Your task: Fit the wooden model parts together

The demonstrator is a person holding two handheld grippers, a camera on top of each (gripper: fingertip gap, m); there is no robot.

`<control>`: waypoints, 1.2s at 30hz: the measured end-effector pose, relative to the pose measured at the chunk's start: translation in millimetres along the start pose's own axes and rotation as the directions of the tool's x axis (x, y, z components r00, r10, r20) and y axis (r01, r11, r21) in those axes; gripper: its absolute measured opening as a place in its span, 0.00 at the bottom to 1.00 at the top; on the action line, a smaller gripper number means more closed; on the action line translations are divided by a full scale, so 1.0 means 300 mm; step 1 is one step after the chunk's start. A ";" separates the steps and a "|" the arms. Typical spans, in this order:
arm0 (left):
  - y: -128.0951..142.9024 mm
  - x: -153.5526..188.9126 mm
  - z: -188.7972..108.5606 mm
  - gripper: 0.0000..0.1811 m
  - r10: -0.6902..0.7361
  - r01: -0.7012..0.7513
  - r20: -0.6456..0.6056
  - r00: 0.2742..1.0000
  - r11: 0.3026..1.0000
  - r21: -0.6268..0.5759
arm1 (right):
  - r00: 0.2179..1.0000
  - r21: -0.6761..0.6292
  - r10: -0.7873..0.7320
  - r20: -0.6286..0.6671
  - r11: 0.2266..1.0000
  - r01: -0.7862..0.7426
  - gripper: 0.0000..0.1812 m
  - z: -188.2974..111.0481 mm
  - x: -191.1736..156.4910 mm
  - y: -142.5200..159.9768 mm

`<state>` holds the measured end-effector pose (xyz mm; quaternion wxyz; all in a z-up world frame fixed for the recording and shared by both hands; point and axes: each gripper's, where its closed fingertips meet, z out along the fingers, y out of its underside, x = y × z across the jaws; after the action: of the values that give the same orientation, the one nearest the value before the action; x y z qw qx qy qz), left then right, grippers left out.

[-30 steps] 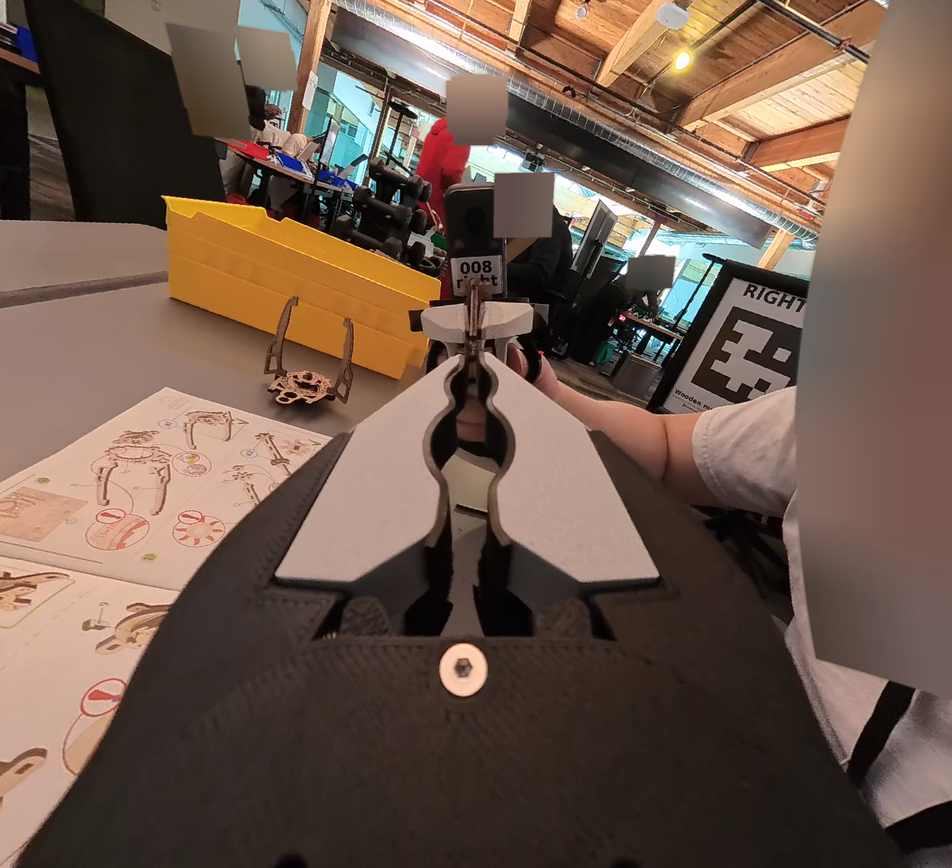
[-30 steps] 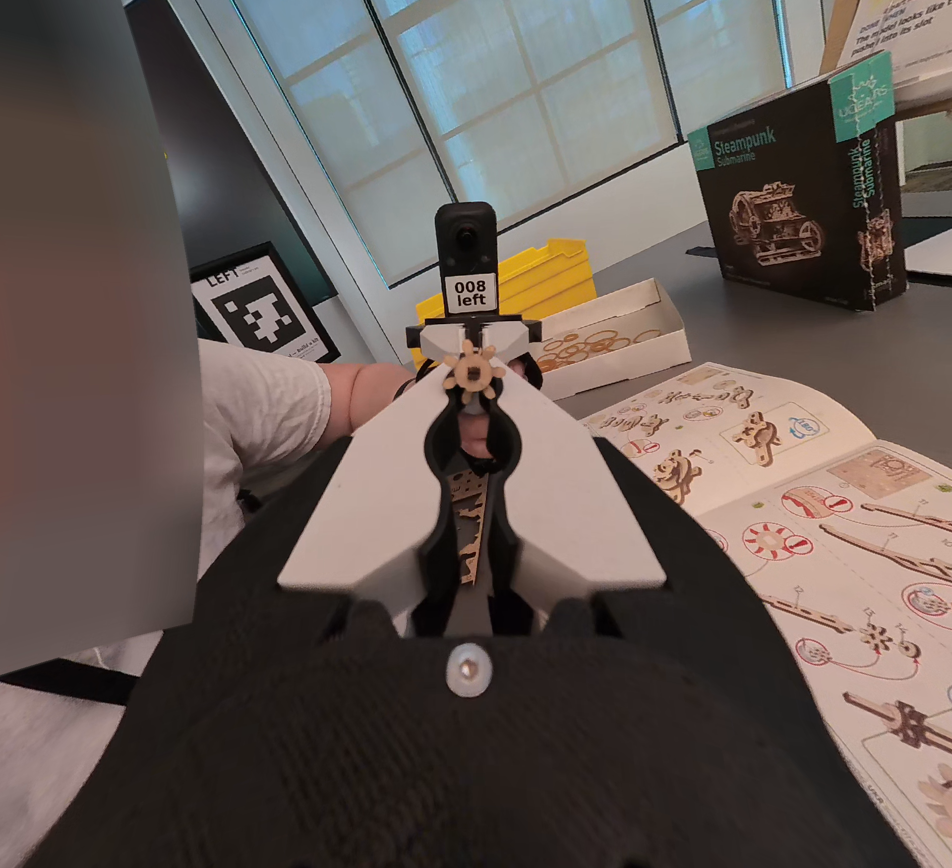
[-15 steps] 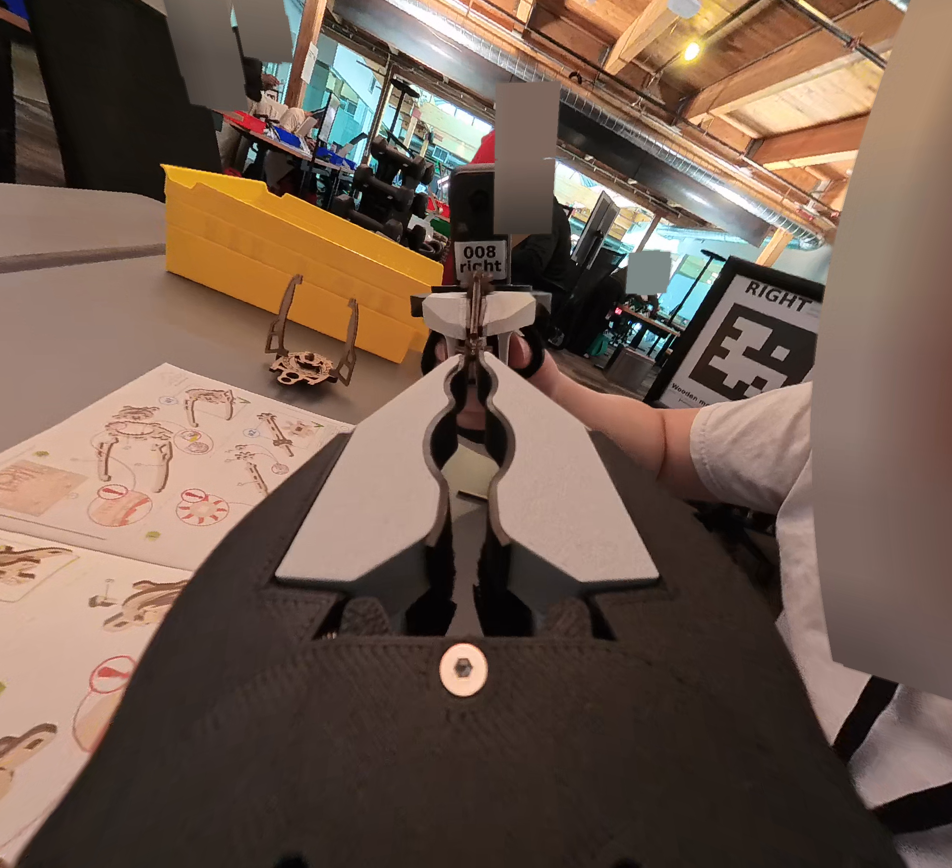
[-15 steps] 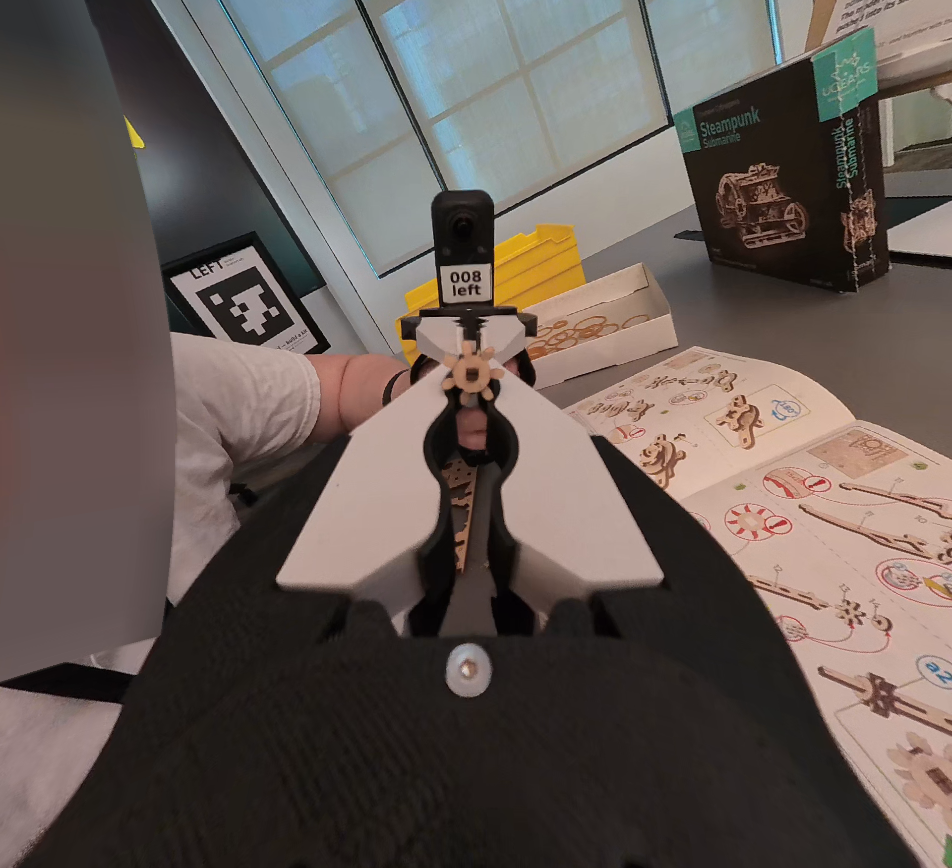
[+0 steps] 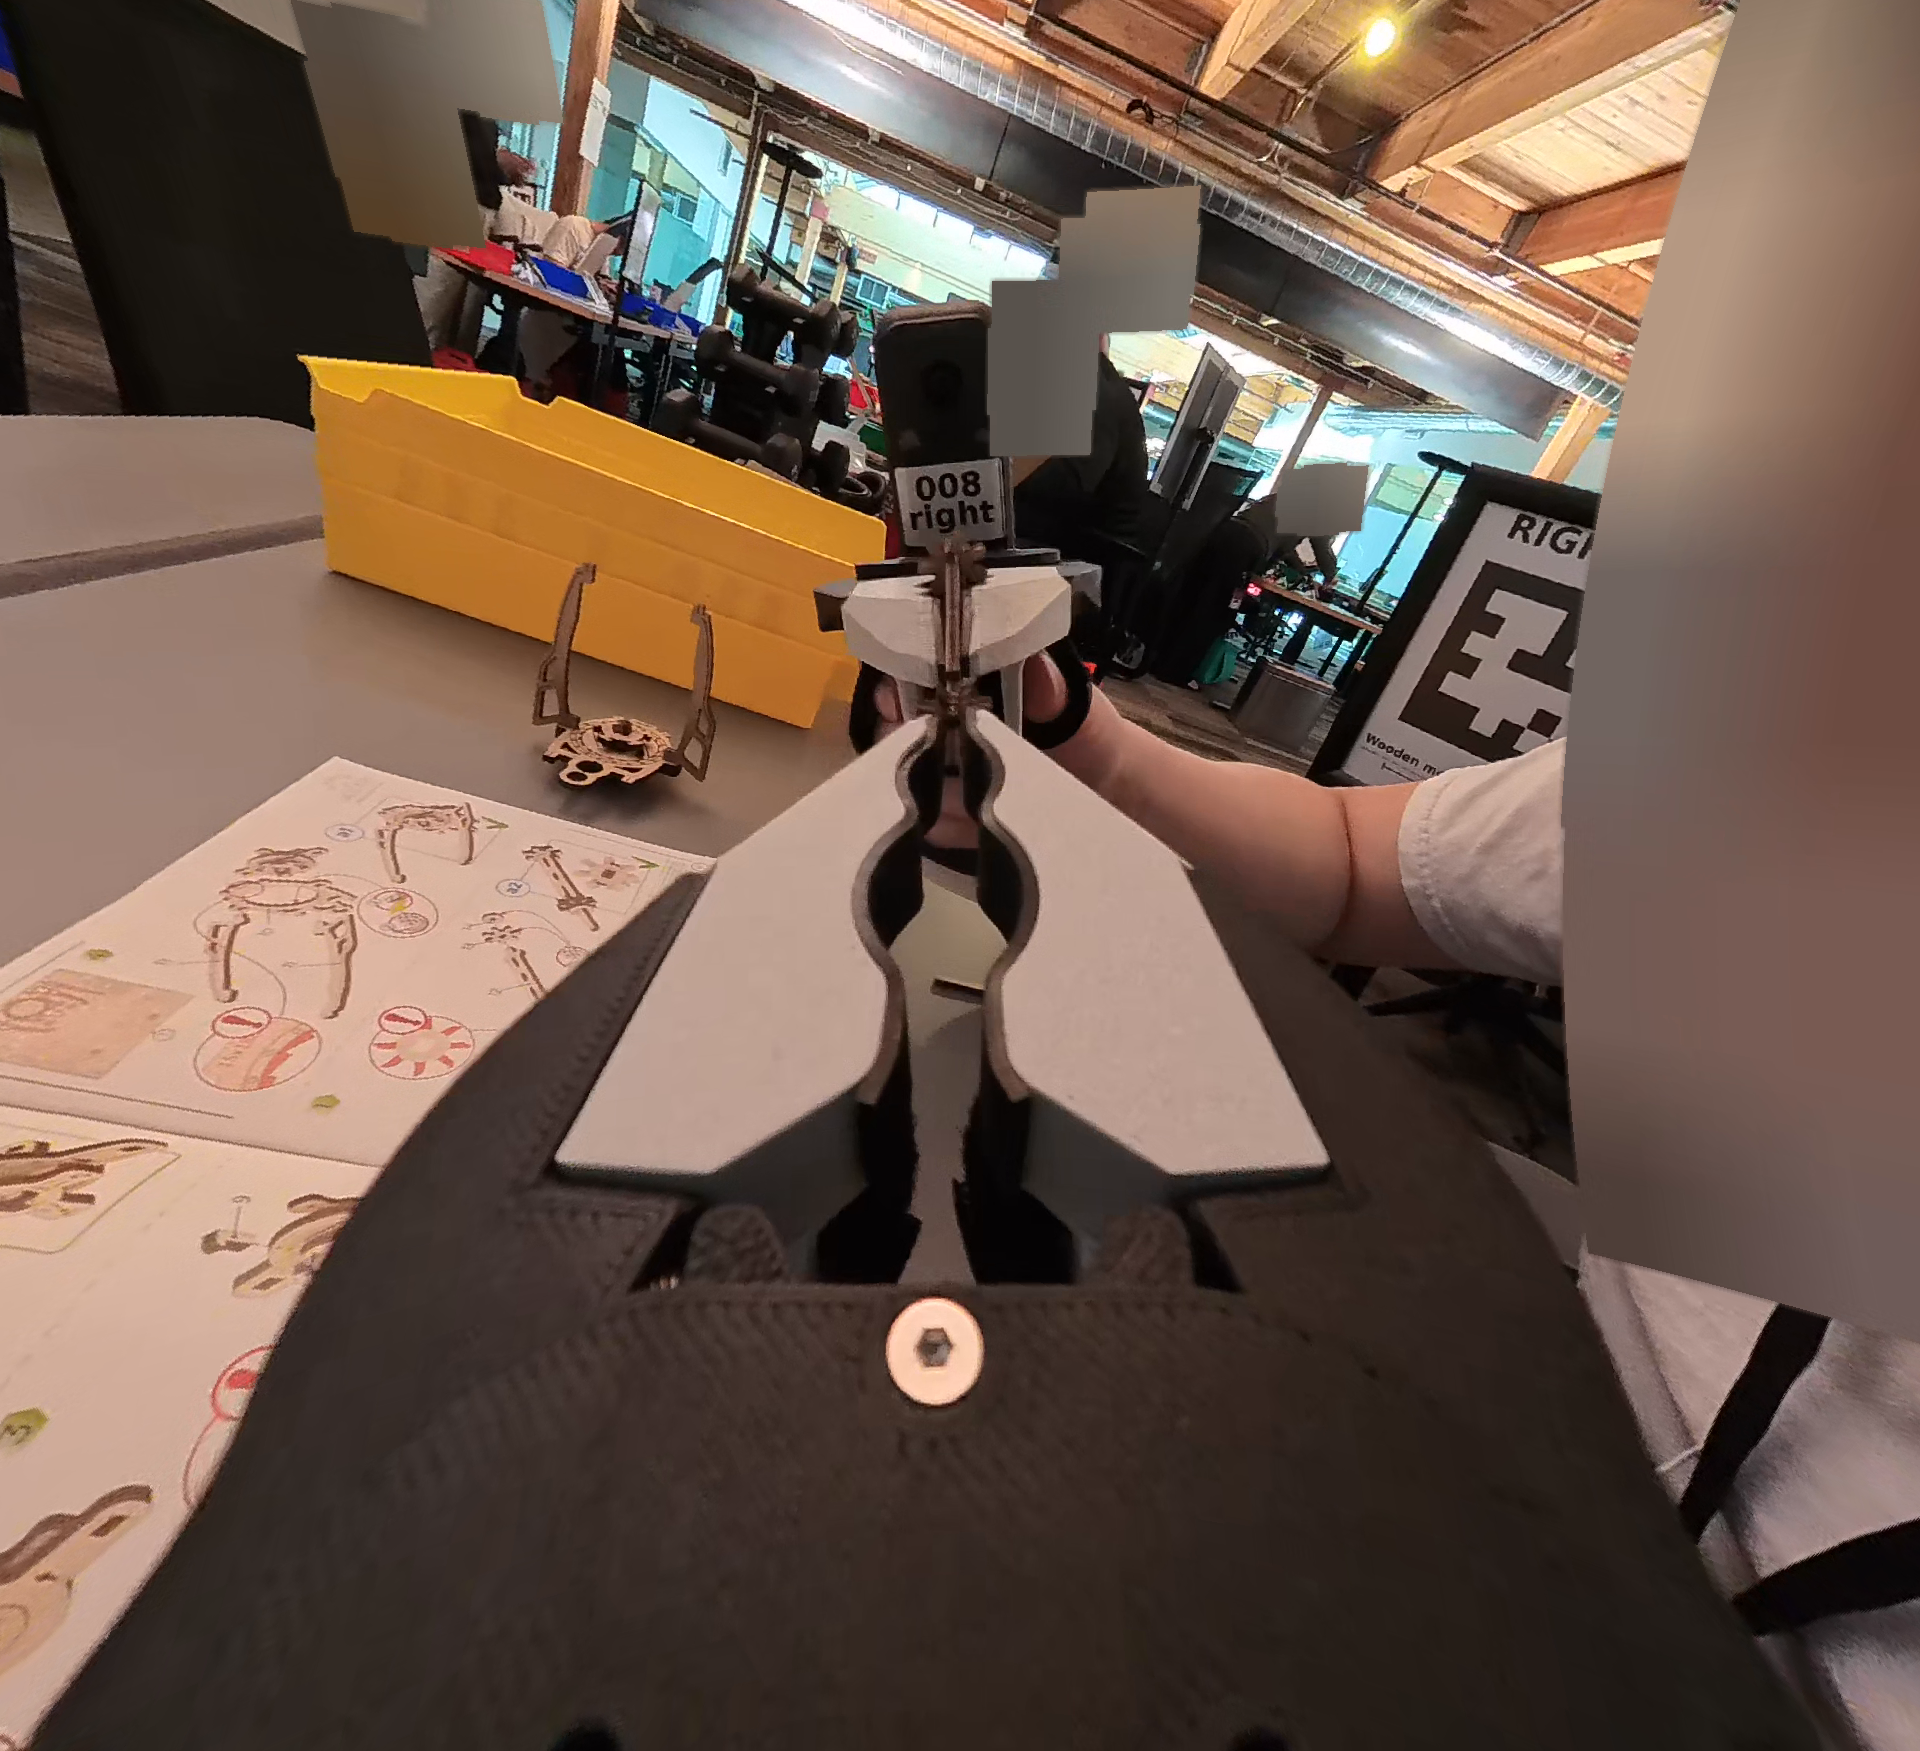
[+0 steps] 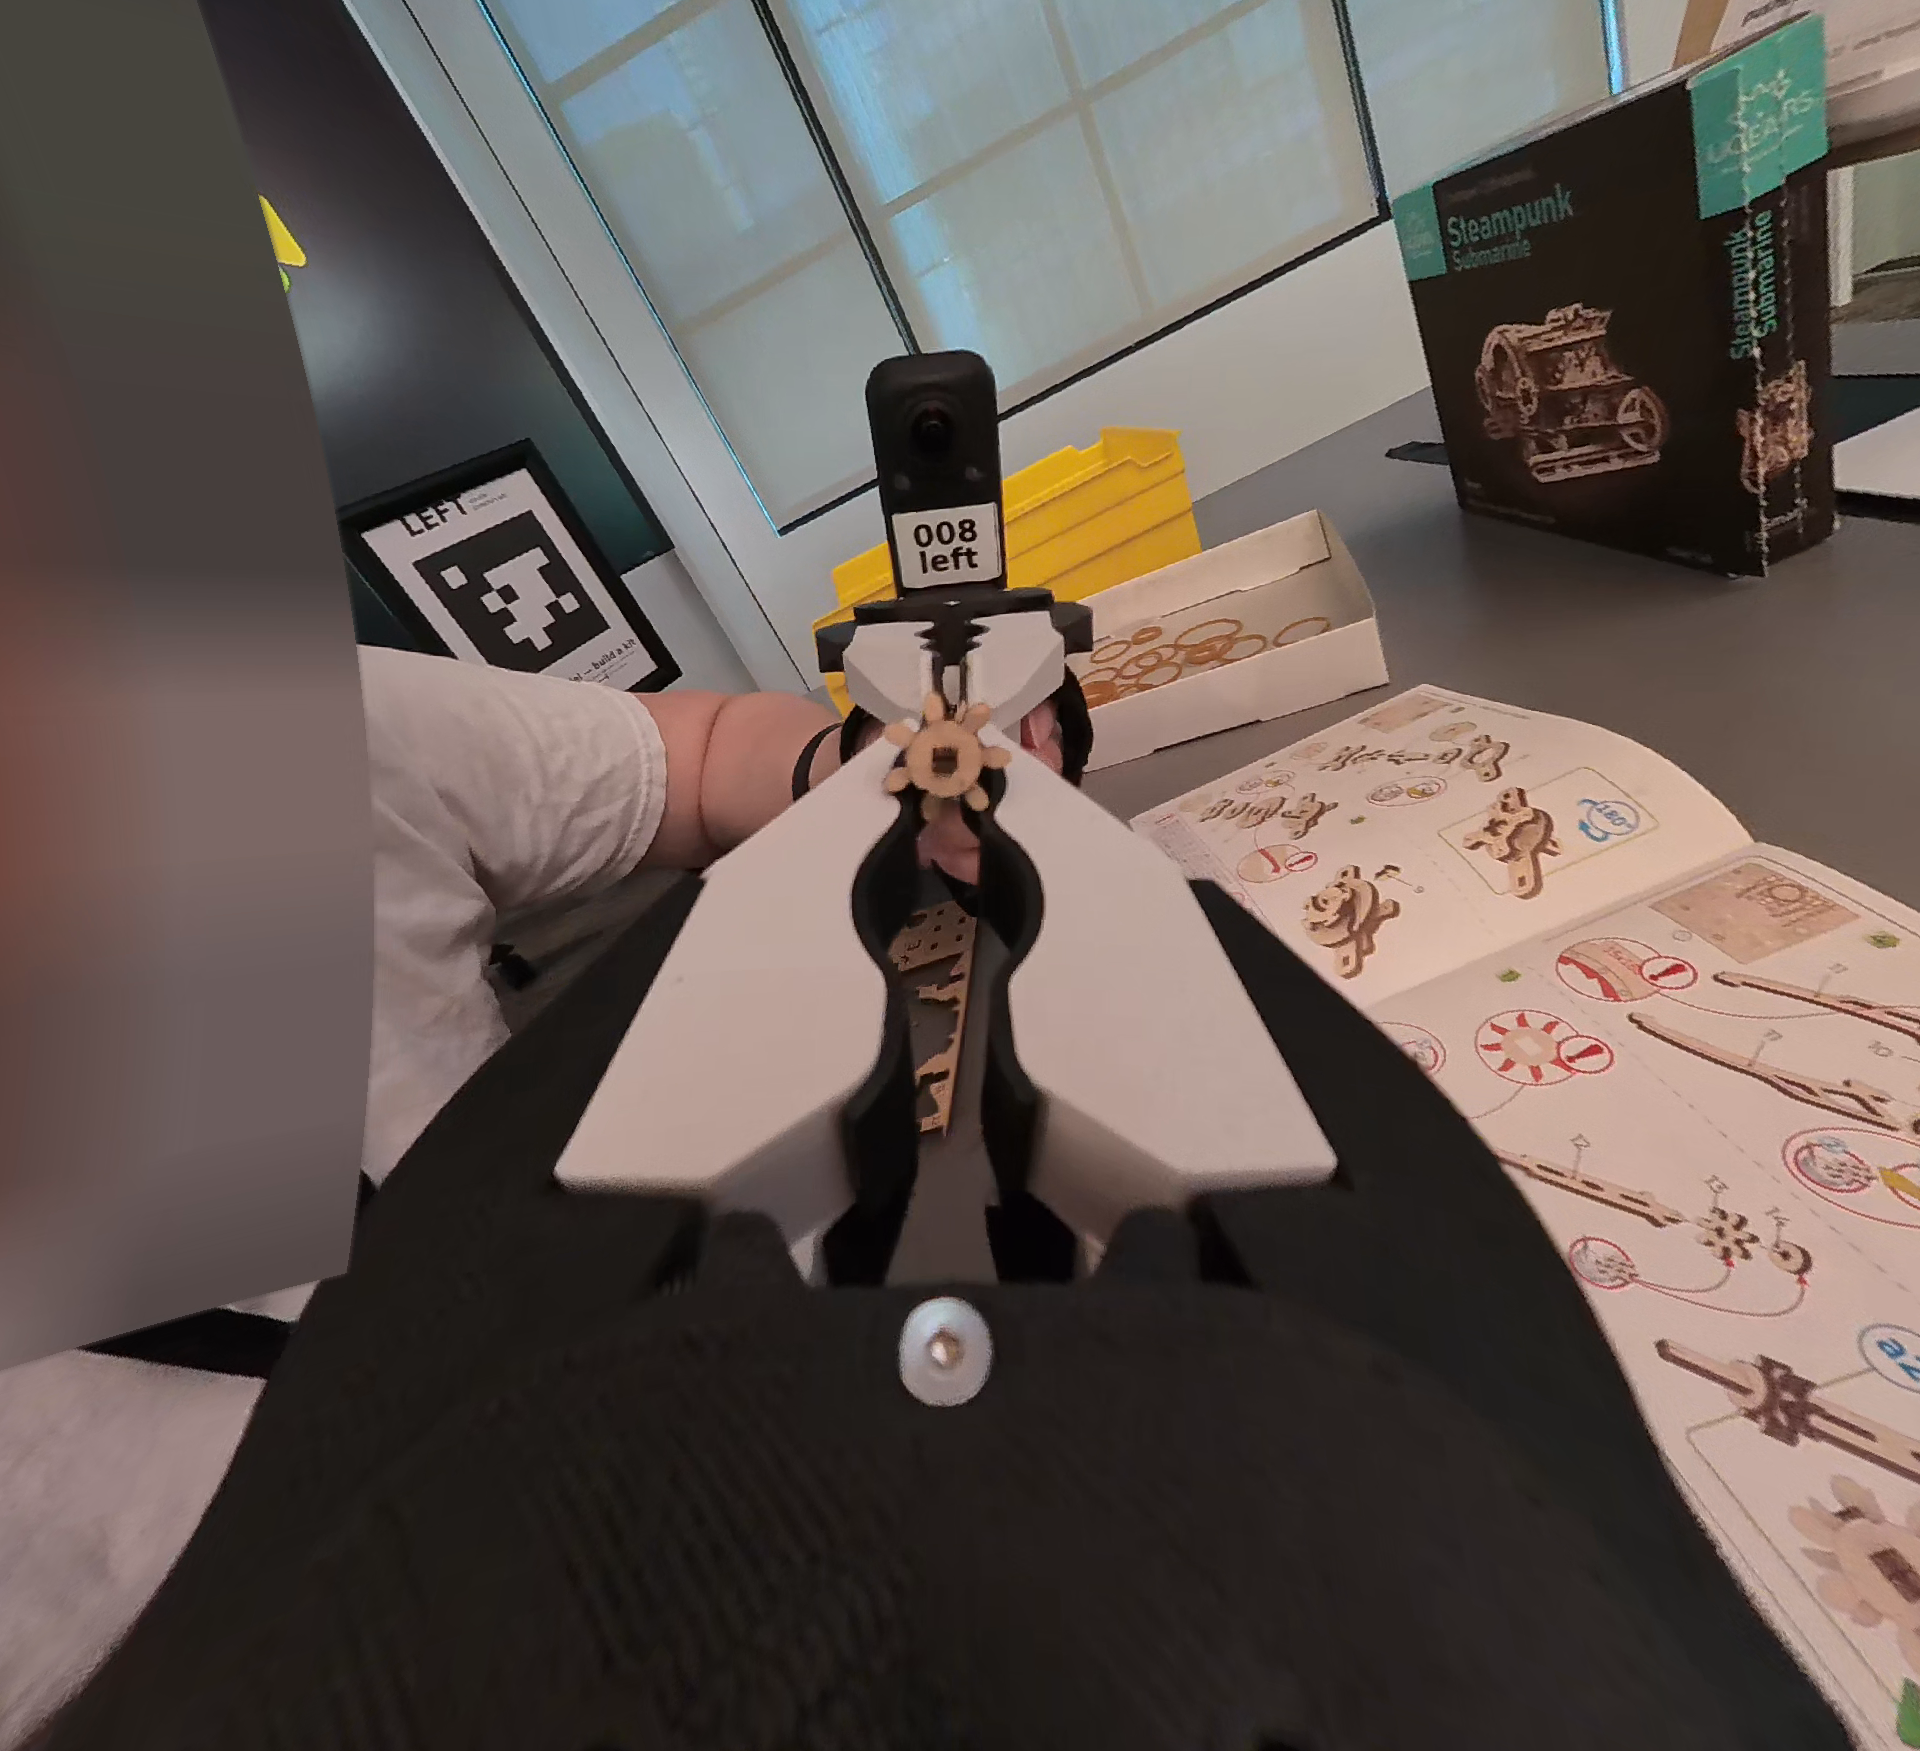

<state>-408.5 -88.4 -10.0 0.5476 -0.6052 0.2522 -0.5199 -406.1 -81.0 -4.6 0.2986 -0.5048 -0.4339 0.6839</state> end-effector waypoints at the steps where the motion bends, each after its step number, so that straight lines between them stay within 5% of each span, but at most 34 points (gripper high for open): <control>1: 0.001 0.000 -0.001 0.00 -0.001 0.001 -0.001 1.000 1.000 0.000 | 1.000 0.000 0.003 0.002 1.000 -0.003 0.00 0.000 0.000 0.001; 36: -0.011 0.093 -0.004 0.00 0.253 -0.253 -0.001 0.967 0.967 -0.005 | 0.981 -0.047 -0.185 0.062 0.981 0.188 0.01 0.008 -0.099 0.010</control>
<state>-401.2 -112.3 2.6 0.6077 -0.5694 0.3289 -0.4453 -399.0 -108.3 5.7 0.3356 -0.4498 -0.5054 0.6555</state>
